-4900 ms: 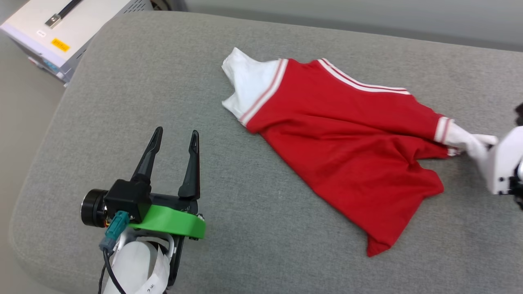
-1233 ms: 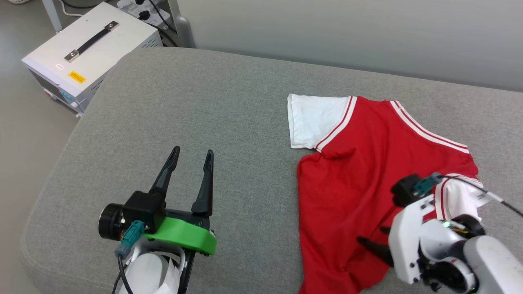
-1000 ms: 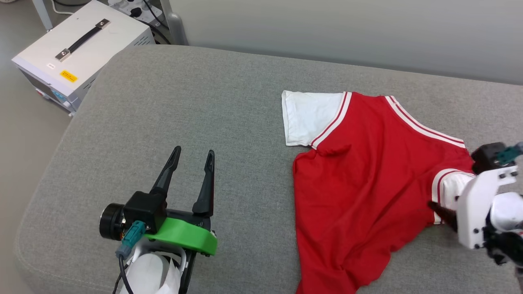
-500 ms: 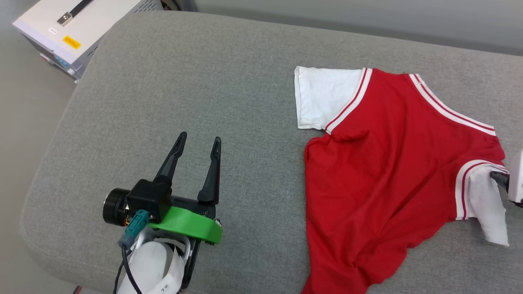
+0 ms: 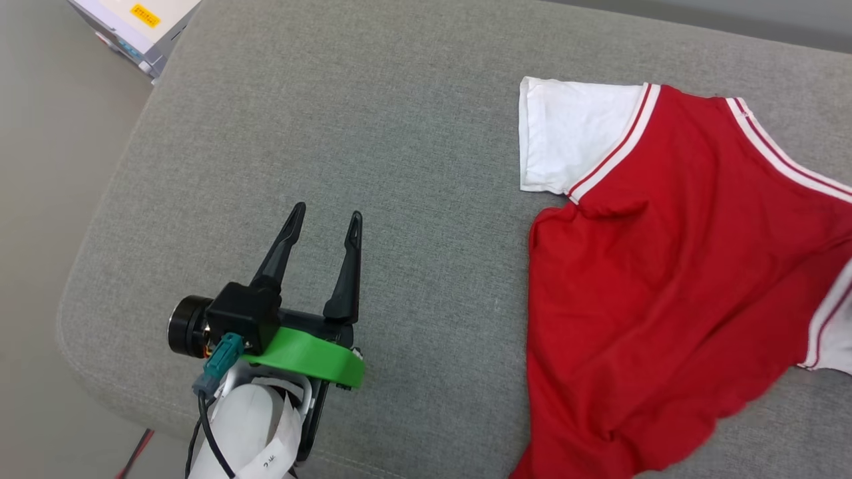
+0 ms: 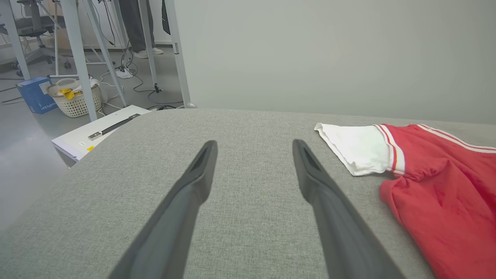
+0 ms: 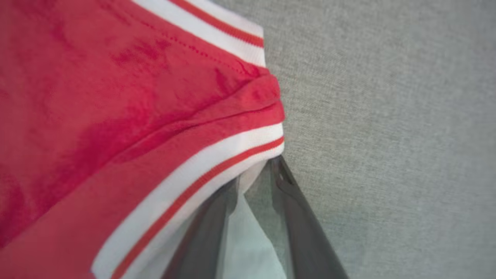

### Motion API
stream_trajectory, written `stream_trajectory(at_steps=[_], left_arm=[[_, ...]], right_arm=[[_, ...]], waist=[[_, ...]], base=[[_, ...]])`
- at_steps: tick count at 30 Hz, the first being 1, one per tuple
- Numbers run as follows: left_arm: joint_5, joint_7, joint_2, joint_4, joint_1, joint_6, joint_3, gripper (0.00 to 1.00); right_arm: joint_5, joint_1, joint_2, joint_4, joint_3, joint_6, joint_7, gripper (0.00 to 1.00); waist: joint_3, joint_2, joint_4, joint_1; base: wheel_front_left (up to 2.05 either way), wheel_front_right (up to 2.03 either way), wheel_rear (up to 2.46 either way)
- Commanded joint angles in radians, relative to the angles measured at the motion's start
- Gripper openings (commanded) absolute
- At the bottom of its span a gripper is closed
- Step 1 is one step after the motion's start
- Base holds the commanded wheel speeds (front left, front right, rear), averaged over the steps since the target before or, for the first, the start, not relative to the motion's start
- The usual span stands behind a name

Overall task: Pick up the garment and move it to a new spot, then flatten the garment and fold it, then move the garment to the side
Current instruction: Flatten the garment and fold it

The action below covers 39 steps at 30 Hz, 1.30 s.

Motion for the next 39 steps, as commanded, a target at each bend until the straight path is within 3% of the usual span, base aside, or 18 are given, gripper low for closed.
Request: stream_trajectory(at_steps=[1, 10, 17, 18, 27, 32, 39], left_arm=[[-0.001, -0.006, -0.004, -0.001, -0.013, -0.003, 0.001, 1.0], [-0.003, -0.006, -0.004, 0.0, -0.024, -0.003, -0.009, 1.0], [-0.01, -0.006, -0.004, 0.006, -0.028, -0.003, -0.009, 1.0], [-0.011, -0.006, -0.004, 0.007, -0.027, -0.003, -0.009, 1.0], [-0.01, -0.006, -0.005, 0.013, -0.009, -0.003, 0.009, 1.0], [-0.003, -0.006, -0.005, 0.017, 0.009, -0.003, 0.025, 1.0], [-0.001, -0.006, 0.0, 0.018, 0.041, -0.003, 0.044, 1.0]], right_arm=[[-0.026, 0.002, -0.019, 0.026, 0.015, -0.002, -0.014, 0.0], [-0.12, -0.124, -0.133, 0.053, 0.122, -0.002, -0.157, 0.0], [-0.166, -0.209, -0.158, 0.117, 0.226, -0.002, -0.301, 0.01], [-0.173, -0.214, -0.157, 0.136, 0.228, -0.002, -0.319, 1.0], [-0.158, -0.219, -0.075, 0.227, 0.176, -0.002, -0.471, 1.0], [-0.093, -0.181, 0.019, 0.193, 0.118, -0.002, -0.64, 1.0], [-0.064, -0.063, 0.1, 0.091, 0.093, -0.002, -0.817, 1.0]], waist=[[0.001, 0.012, 0.003, -0.0001], [0.011, 0.012, 0.013, -0.0001], [0.011, 0.012, 0.024, -0.0001], [0.007, 0.012, 0.025, -0.0001], [-0.059, 0.012, -0.006, -0.0001], [-0.123, 0.012, -0.052, -0.0001], [-0.204, 0.012, -0.127, -0.0001]], base=[[0.0, 0.0, 0.0], [0.0, 0.0, 0.0], [0.0, 0.0, 0.0], [0.0, 0.0, 0.0], [0.0, 0.0, 0.0], [0.0, 0.0, 0.0], [0.0, 0.0, 0.0]])
